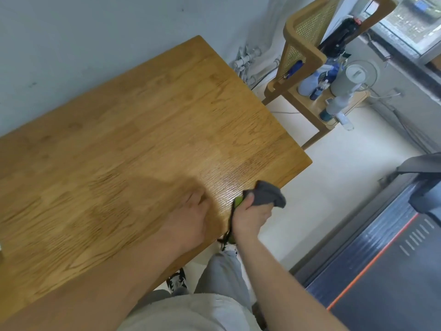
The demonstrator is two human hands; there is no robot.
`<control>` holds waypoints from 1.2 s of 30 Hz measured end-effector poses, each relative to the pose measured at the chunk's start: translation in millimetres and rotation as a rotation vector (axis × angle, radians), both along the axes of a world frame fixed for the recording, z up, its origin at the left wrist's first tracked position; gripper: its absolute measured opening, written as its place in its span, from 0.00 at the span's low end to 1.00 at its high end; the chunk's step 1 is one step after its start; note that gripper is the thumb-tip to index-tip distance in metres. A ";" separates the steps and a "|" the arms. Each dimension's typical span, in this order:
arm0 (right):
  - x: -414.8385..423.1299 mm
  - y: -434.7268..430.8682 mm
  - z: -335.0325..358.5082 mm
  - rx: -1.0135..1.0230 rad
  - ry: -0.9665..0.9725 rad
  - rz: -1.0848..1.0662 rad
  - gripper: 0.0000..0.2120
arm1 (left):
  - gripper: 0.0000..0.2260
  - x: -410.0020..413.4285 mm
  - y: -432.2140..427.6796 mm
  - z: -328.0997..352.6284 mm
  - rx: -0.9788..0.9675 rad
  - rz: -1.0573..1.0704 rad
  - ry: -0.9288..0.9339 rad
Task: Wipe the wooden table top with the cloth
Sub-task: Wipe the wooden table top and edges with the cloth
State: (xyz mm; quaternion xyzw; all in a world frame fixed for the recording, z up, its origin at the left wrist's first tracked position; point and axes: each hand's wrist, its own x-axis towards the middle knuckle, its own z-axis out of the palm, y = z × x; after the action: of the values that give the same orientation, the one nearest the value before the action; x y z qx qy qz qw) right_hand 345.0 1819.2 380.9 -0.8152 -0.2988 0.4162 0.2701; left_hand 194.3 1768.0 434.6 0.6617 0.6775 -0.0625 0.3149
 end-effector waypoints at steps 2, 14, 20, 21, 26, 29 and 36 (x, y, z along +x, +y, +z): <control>29.5 49.5 -0.9 -0.004 -0.044 -0.042 0.34 | 0.24 8.2 12.1 -1.0 -0.002 -0.008 -0.001; 92.7 147.8 -10.5 -0.009 -0.117 -0.097 0.31 | 0.24 30.4 40.9 -5.2 0.064 -0.021 -0.008; 25.7 49.8 -8.3 -0.008 -0.083 -0.069 0.32 | 0.23 12.9 4.6 -4.0 0.065 -0.034 0.012; 10.2 25.4 -7.2 -0.009 -0.079 -0.055 0.32 | 0.23 9.5 -4.1 -2.8 0.068 -0.031 0.011; -64.9 -90.8 -2.0 -0.125 -0.064 0.038 0.35 | 0.13 -11.5 -52.5 3.5 0.138 0.017 -0.030; -89.5 -140.6 -1.9 -0.208 0.048 0.103 0.33 | 0.14 -28.3 -82.4 6.2 0.217 0.037 -0.011; -58.4 -102.7 -2.8 -0.186 0.082 0.092 0.34 | 0.19 -51.8 -123.9 2.0 0.101 0.043 0.023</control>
State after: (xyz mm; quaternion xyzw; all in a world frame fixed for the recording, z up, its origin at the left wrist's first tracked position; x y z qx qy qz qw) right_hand 286.6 1716.5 378.1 -0.8045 -0.2847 0.4869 0.1861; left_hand 142.5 1644.1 436.6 0.6613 0.6975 -0.0291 0.2744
